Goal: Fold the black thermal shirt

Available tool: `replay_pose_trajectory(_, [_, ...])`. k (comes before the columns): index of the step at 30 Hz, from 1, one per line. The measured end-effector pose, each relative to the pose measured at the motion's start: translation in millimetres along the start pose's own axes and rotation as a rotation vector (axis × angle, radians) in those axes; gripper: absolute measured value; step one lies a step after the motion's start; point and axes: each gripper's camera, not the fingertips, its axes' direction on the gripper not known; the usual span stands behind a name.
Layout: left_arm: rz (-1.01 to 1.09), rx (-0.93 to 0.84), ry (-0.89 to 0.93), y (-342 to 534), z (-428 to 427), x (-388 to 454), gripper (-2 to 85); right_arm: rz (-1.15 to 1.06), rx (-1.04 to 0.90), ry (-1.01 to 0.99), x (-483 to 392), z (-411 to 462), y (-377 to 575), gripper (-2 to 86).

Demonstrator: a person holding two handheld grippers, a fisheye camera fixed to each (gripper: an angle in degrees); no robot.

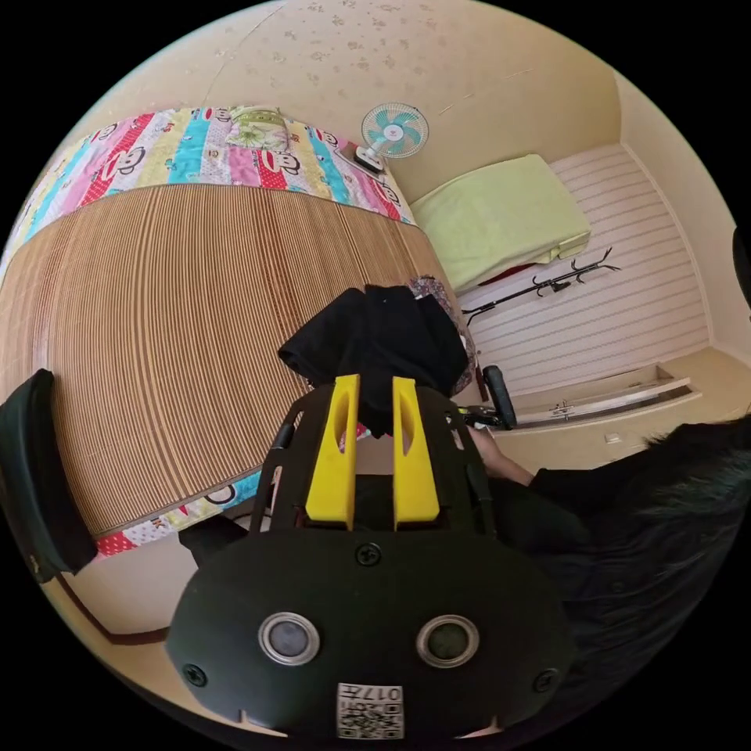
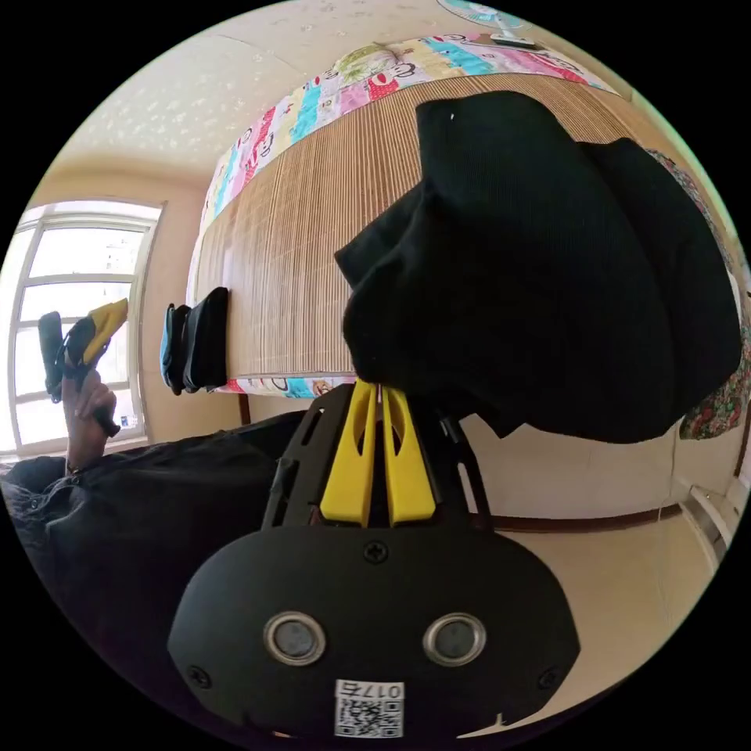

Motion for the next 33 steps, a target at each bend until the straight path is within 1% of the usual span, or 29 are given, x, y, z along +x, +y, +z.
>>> replay_pose_trajectory(1, [0.012,-0.042,0.012,-4,10,-5,7.5,-0.025,0.044,-0.059,3,-15,-9,2.7])
replay_pose_trajectory(3, [0.007,-0.087,0.015,-9,24,-14,7.6,-0.03,0.125,-0.058,9,-38,-27,4.3])
replay_pose_trajectory(5, [-0.021,-0.124,0.047,-15,40,-25,7.6,0.002,0.179,0.04,14,-53,-49,8.2])
replay_pose_trajectory(7, [-0.042,-0.149,0.098,-23,57,-33,7.7,0.052,0.185,0.185,21,-56,-84,13.8])
replay_pose_trajectory(8, [-0.039,-0.151,0.104,-25,61,-33,7.7,0.048,0.179,0.212,22,-53,-93,14.4])
replay_pose_trajectory(9, [-0.029,-0.161,0.104,-29,69,-32,7.7,0.035,0.143,0.279,25,-41,-109,14.9])
replay_pose_trajectory(10, [-0.015,-0.182,0.104,-34,78,-31,7.7,0.03,0.046,0.369,32,-17,-125,14.7])
replay_pose_trajectory(11, [-0.001,-0.197,0.107,-37,82,-30,7.7,0.031,-0.041,0.408,37,0,-131,13.9])
replay_pose_trajectory(12, [0.034,-0.234,0.107,-45,91,-28,7.7,0.048,-0.192,0.486,47,28,-137,12.4])
replay_pose_trajectory(14, [0.082,-0.283,0.067,-57,102,-27,7.6,-0.017,-0.158,0.549,36,24,-130,9.5])
replay_pose_trajectory(15, [0.104,-0.292,0.038,-66,106,-28,7.6,-0.02,-0.103,0.56,28,9,-120,8.2])
replay_pose_trajectory(16, [0.122,-0.292,0.029,-74,111,-31,7.7,-0.007,-0.006,0.53,22,-14,-101,7.4])
replay_pose_trajectory(17, [0.127,-0.294,0.031,-79,114,-33,7.7,0.013,0.05,0.508,20,-27,-89,7.1])
replay_pose_trajectory(19, [0.139,-0.322,0.056,-100,134,-43,8.0,0.119,0.27,0.417,17,-80,-25,6.7])
replay_pose_trajectory(20, [0.144,-0.327,0.056,-105,140,-46,8.1,0.142,0.321,0.406,17,-91,-7,6.6])
replay_pose_trajectory(22, [0.146,-0.341,0.028,-127,170,-60,8.5,0.264,0.495,0.394,23,-126,66,6.5])
replay_pose_trajectory(23, [0.143,-0.345,0.027,-133,178,-63,8.6,0.306,0.519,0.391,27,-131,83,6.4])
replay_pose_trajectory(24, [0.137,-0.352,0.029,-144,195,-72,8.8,0.382,0.525,0.374,38,-133,109,6.4])
replay_pose_trajectory(26, [0.116,-0.368,0.018,-160,222,-87,9.1,0.468,0.434,0.345,58,-122,136,6.2])
replay_pose_trajectory(28, [0.045,-0.417,-0.029,-175,258,-112,9.8,0.608,0.269,0.292,84,-103,163,5.1])
replay_pose_trajectory(30, [-0.002,-0.483,-0.014,-177,283,-130,9.7,0.62,0.269,0.207,87,-100,185,3.6])
replay_pose_trajectory(31, [-0.032,-0.533,0.033,-173,298,-138,8.3,0.615,0.295,0.172,85,-102,199,2.9])
replay_pose_trajectory(33, [-0.078,-0.582,0.113,-162,309,-145,5.3,0.634,0.292,0.178,84,-102,214,2.1])
